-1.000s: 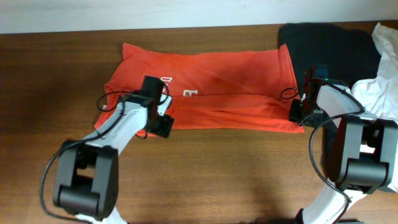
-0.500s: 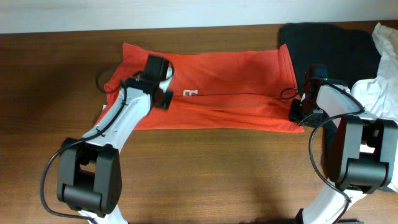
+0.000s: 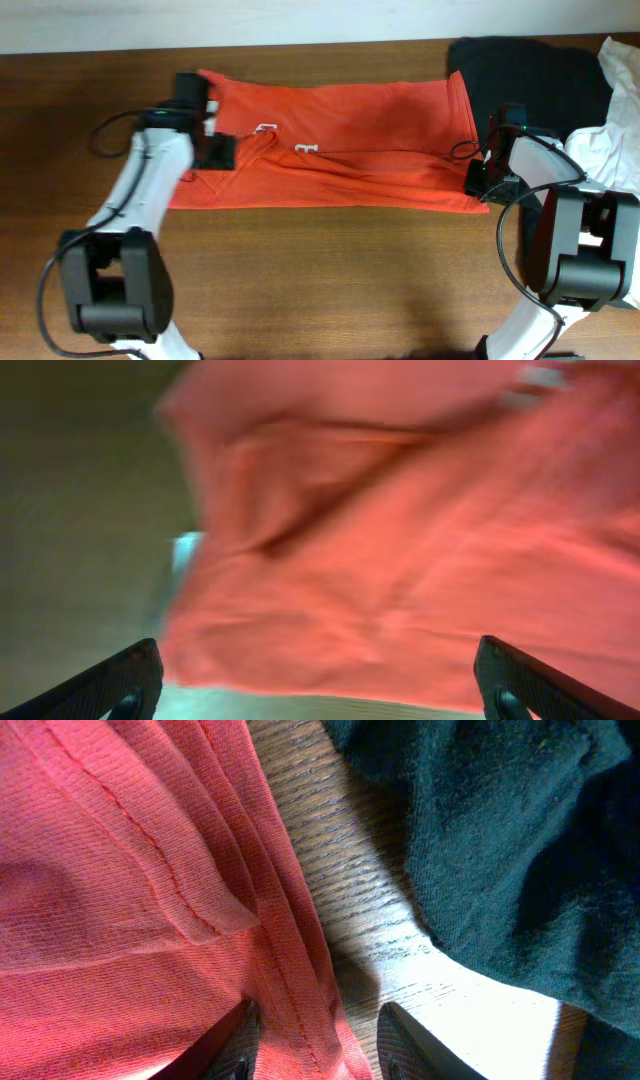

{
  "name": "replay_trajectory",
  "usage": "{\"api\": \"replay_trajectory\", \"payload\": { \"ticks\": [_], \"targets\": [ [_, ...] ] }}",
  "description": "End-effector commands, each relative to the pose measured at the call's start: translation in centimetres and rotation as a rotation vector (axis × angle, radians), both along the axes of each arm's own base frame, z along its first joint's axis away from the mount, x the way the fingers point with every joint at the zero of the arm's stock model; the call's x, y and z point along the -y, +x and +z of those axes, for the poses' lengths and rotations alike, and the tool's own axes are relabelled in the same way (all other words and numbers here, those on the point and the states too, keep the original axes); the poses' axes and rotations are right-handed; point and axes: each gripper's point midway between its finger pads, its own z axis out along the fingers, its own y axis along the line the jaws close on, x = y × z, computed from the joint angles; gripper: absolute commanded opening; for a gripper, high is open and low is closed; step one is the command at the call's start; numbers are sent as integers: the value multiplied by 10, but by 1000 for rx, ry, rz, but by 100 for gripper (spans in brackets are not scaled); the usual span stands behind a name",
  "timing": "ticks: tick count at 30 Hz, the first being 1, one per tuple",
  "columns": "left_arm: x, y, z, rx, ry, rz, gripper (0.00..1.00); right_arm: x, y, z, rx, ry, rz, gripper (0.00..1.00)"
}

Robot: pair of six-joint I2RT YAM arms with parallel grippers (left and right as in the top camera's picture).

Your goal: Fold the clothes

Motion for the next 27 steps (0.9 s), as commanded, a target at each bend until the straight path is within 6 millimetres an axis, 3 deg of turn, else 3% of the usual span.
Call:
{"api": "replay_trajectory", "payload": {
  "ticks": [1, 6, 11, 13, 14, 15, 17, 22, 25, 27],
  "targets": [
    [-35, -15, -14, -50, -144, 240, 99, 0, -14, -18, -66, -6, -4, 43],
    [-62, -33, -40, -134, -219, 332, 99, -1, -14, -18, -68, -6, 0, 44],
    [-75, -49, -87, -259, -229, 386, 99, -1, -15, -18, -68, -6, 0, 44],
    [-73, -54, -106, -309, -232, 390, 83, -1, -15, -18, -68, -6, 0, 43],
    [-71, -56, -111, -326, -240, 390, 70, -1, -15, -18, -68, -6, 0, 44],
    [-69, -58, -115, -337, -255, 389, 43, -1, -15, -18, -68, -6, -1, 44],
    [-68, -58, -116, -342, -258, 389, 1, -1, -15, -18, -70, -6, 0, 43],
    [-73, -70, -110, -378, -258, 412, 0, -1, -19, -18, -87, -3, 0, 41],
    [-91, -92, -95, -424, -231, 465, 0, -3, -30, -17, -132, 4, 0, 39],
    [-113, -114, -77, -454, -179, 551, 0, -5, -43, -16, -184, 13, 0, 39]
  ]
}}
